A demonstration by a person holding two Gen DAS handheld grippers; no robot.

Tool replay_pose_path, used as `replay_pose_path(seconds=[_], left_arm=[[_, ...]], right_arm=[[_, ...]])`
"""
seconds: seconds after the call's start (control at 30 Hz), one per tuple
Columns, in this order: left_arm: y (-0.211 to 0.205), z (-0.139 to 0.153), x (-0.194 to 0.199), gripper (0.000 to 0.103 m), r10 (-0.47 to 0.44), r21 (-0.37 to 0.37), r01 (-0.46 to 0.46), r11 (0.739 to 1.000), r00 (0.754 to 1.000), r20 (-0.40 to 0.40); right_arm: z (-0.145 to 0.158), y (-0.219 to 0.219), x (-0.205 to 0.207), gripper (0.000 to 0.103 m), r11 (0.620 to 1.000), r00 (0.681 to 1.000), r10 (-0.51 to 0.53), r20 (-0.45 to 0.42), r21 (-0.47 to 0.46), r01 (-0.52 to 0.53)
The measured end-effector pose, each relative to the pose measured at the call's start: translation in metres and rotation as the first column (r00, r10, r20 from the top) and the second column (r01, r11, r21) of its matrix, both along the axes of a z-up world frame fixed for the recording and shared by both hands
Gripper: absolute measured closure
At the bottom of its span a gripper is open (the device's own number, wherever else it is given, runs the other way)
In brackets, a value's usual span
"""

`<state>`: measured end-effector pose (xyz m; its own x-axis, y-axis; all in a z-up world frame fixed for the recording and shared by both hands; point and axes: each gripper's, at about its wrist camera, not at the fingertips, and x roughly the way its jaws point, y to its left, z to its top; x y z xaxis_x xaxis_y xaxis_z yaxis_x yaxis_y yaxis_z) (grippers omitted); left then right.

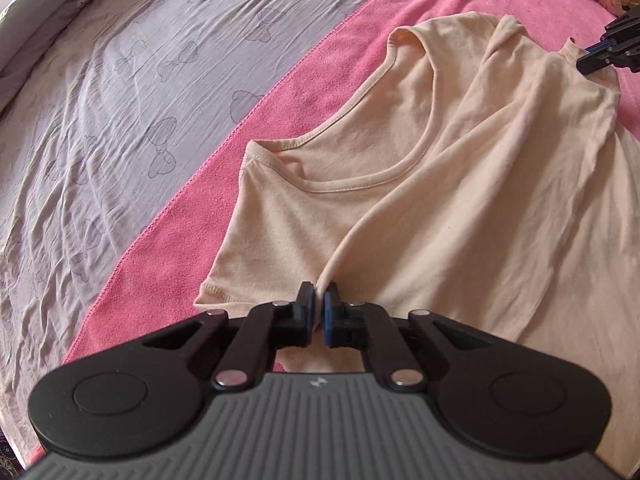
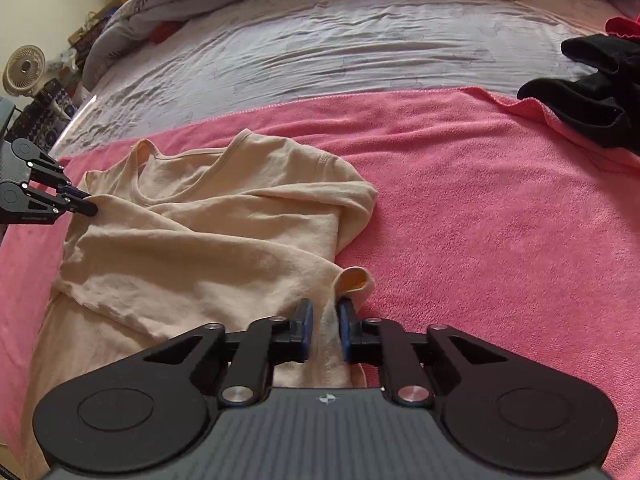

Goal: Fold clothes

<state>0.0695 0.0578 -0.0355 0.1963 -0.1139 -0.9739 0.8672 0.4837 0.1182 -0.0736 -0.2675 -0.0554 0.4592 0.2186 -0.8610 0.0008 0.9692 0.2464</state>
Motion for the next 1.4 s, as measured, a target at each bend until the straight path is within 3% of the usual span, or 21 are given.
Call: replay_pose_path(seconds=[0.23,0.37,0.43,0.5,0.53,0.6,0.63,0.67,0.7,0.83,0.9,0.97,1.03,1.07,1.1,1.13,1.17,1.2,1.23,1.4], left_arm=[[0.021,0.005,0.018,0.102,0.127,0.018,-0.128,0.992,0.990,0.068],[0.030,0.000,0.025,0.103,0.150,0.054,-0.156,0.986,0.983,0.111],[0.036,0.003,0.028,0.103,0.170,0.024,-0.173,0.985,0.981,0.094],[0.039,0.015,0.028,0.103,0.159,-0.066,-0.156,0.986,0.987,0.036],[0.038,0.020,0.027,0.101,0.132,-0.103,-0.130,0.986,0.991,0.009],[0.035,0.030,0.025,0.084,0.076,-0.158,-0.080,0.984,0.997,-0.031],[0.031,0.028,0.025,0.074,0.054,-0.147,-0.060,0.987,0.998,-0.040],[0.027,0.023,0.028,0.060,0.044,-0.138,-0.052,0.989,0.997,-0.058],[0.024,0.017,0.031,0.059,0.041,-0.135,-0.051,0.990,0.996,-0.076],[0.017,0.006,0.044,0.057,0.016,-0.182,-0.049,0.982,0.983,-0.182],[0.013,0.001,0.039,0.047,0.001,-0.154,-0.029,0.988,0.984,-0.178],[0.010,-0.011,0.038,0.047,0.013,-0.111,-0.032,0.993,0.986,-0.166],[0.007,-0.019,0.038,0.048,0.024,-0.084,-0.037,0.996,0.988,-0.155],[0.005,-0.019,0.034,0.053,0.019,-0.089,-0.032,0.996,0.990,-0.136],[0.003,-0.017,0.031,0.066,0.011,-0.091,-0.022,0.996,0.993,-0.122],[-0.001,-0.016,0.026,0.071,0.001,-0.084,-0.009,0.996,0.994,-0.105],[-0.003,-0.014,0.021,0.076,-0.009,-0.071,0.003,0.997,0.997,-0.081],[-0.006,-0.013,0.016,0.091,-0.018,-0.058,0.015,0.998,0.998,-0.058],[-0.007,-0.010,0.012,0.098,-0.019,-0.048,0.017,0.999,0.999,-0.039],[-0.003,0.002,0.009,0.102,0.019,-0.058,-0.019,0.998,1.000,-0.013]], right_arm=[[0.027,0.001,0.013,0.098,1.000,0.993,-0.003,0.122,-0.025,0.006],[0.036,-0.004,0.015,0.098,1.000,0.985,-0.016,0.172,0.019,0.013],[0.027,-0.004,0.014,0.098,1.000,0.993,-0.004,0.120,-0.030,0.008],[0.017,-0.004,0.010,0.097,0.998,0.998,0.009,0.061,-0.064,-0.005],[0.012,-0.004,0.006,0.096,0.998,0.999,0.015,0.032,-0.064,-0.013],[0.005,-0.003,0.000,0.088,0.998,1.000,0.020,-0.007,-0.056,-0.021],[0.004,-0.003,-0.003,0.085,0.999,1.000,0.017,-0.013,-0.045,-0.017],[0.002,-0.003,-0.006,0.076,0.999,1.000,0.014,-0.019,-0.034,-0.014],[0.002,-0.002,-0.007,0.071,1.000,1.000,0.008,-0.020,-0.027,-0.008],[0.002,0.004,-0.009,0.070,1.000,1.000,0.007,-0.015,-0.015,-0.007],[0.001,0.003,-0.007,0.070,1.000,1.000,0.004,-0.014,-0.017,-0.004],[-0.001,0.002,-0.004,0.066,1.000,1.000,-0.002,-0.015,-0.014,0.001],[-0.005,0.001,0.000,0.055,1.000,1.000,-0.009,-0.020,-0.005,0.008],[-0.007,0.000,0.001,0.044,1.000,1.000,-0.012,-0.022,0.000,0.012],[-0.009,0.001,0.002,0.045,1.000,1.000,-0.016,-0.022,0.005,0.016],[-0.012,0.003,0.004,0.050,1.000,0.999,-0.018,-0.028,0.009,0.018],[-0.012,0.004,0.003,0.073,1.000,0.999,-0.022,-0.024,0.006,0.022],[-0.012,0.006,0.002,0.092,1.000,1.000,-0.026,-0.016,0.002,0.027],[-0.012,0.008,0.001,0.092,1.000,0.999,-0.031,-0.008,-0.002,0.031],[0.004,0.007,-0.004,0.092,0.998,0.997,-0.064,0.036,0.021,0.063]])
